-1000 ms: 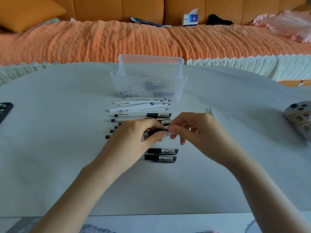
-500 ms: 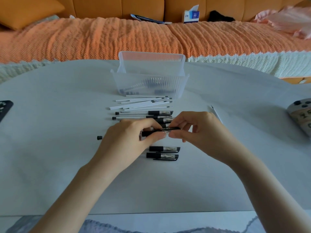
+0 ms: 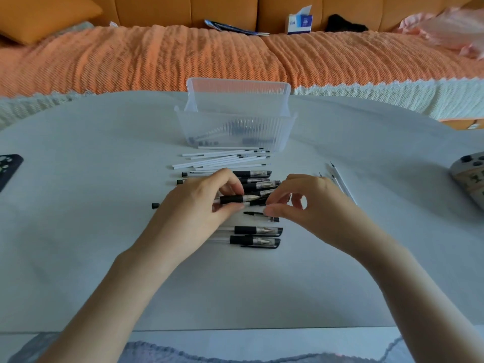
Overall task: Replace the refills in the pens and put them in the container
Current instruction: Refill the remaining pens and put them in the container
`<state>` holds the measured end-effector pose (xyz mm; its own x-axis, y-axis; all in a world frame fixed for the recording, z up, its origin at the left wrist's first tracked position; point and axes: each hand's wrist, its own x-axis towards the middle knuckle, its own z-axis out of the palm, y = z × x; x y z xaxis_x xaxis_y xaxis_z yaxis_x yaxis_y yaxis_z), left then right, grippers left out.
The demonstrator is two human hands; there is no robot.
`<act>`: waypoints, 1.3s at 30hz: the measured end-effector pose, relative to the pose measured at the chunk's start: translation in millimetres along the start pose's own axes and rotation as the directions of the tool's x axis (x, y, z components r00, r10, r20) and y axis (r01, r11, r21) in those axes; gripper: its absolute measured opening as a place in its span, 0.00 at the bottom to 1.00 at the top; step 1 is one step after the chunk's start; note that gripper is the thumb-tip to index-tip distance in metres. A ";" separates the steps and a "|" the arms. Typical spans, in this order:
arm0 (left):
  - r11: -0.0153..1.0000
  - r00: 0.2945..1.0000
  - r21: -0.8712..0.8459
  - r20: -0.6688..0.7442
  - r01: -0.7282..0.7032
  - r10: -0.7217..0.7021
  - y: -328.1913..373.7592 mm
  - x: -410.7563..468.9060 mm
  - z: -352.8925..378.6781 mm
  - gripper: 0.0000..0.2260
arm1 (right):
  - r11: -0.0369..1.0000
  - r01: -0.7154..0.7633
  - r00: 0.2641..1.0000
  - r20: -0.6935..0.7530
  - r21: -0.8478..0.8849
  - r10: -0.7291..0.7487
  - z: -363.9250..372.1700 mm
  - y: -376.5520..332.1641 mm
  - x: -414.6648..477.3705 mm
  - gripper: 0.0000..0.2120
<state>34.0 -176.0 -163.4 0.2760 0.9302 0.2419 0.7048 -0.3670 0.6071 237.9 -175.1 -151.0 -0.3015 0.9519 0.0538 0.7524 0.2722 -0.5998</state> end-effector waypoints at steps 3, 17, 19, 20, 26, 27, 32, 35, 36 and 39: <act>0.998 0.998 -0.020 -0.009 -0.064 0.064 2.0 -0.2 2.0 0.06 | 0.990 -0.017 0.997 -0.068 0.141 0.026 -1.0 -7.0 -0.7 0.06; 0.994 0.995 -0.047 -0.019 -0.099 0.098 5.8 2.2 2.5 0.11 | 0.984 -0.012 0.995 -0.098 0.179 0.030 -0.7 -20.6 -1.4 0.03; 0.995 0.995 -0.031 -0.010 -0.097 0.097 6.9 1.5 1.1 0.14 | 0.982 -0.012 0.993 -0.112 0.186 0.033 -1.5 -20.0 -1.5 0.04; 0.995 0.995 -0.015 -0.006 -0.097 0.097 6.9 1.3 1.0 0.15 | 0.982 -0.010 0.993 -0.117 0.186 0.032 -1.9 -19.6 -1.7 0.04; 0.995 0.994 0.011 -0.043 -0.102 0.102 8.4 2.3 0.6 0.07 | 0.984 0.022 0.991 -0.133 0.179 0.002 -2.9 -20.2 -1.5 0.04; 0.995 0.995 -0.013 -0.030 -0.100 0.100 8.3 2.4 0.8 0.05 | 0.984 0.022 0.990 -0.139 0.179 0.003 -3.1 -19.7 -1.1 0.04; 0.992 0.993 0.051 -0.011 -0.118 0.119 5.6 1.7 1.3 0.12 | 0.983 0.018 0.992 -0.130 0.185 0.006 -3.2 -19.0 -1.0 0.04; 0.991 0.992 0.060 -0.029 -0.118 0.120 3.5 2.4 0.6 0.09 | 0.983 0.017 0.991 -0.131 0.185 0.008 -2.5 -18.1 -0.3 0.04; 0.993 0.993 0.046 -0.030 -0.112 0.113 3.1 2.6 0.3 0.07 | 0.983 0.020 0.991 -0.134 0.184 0.004 -2.5 -17.7 -0.1 0.05; 0.994 0.994 0.005 -0.017 -0.107 0.107 3.5 2.7 0.7 0.05 | 0.982 0.032 0.990 -0.140 0.188 -0.006 -3.3 -17.0 0.1 0.05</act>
<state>37.7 -174.8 -161.2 0.3384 0.8856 0.3182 0.6747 -0.4640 0.5740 227.0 -179.2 -138.1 -0.2208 0.9606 0.1687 0.6186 0.2717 -0.7372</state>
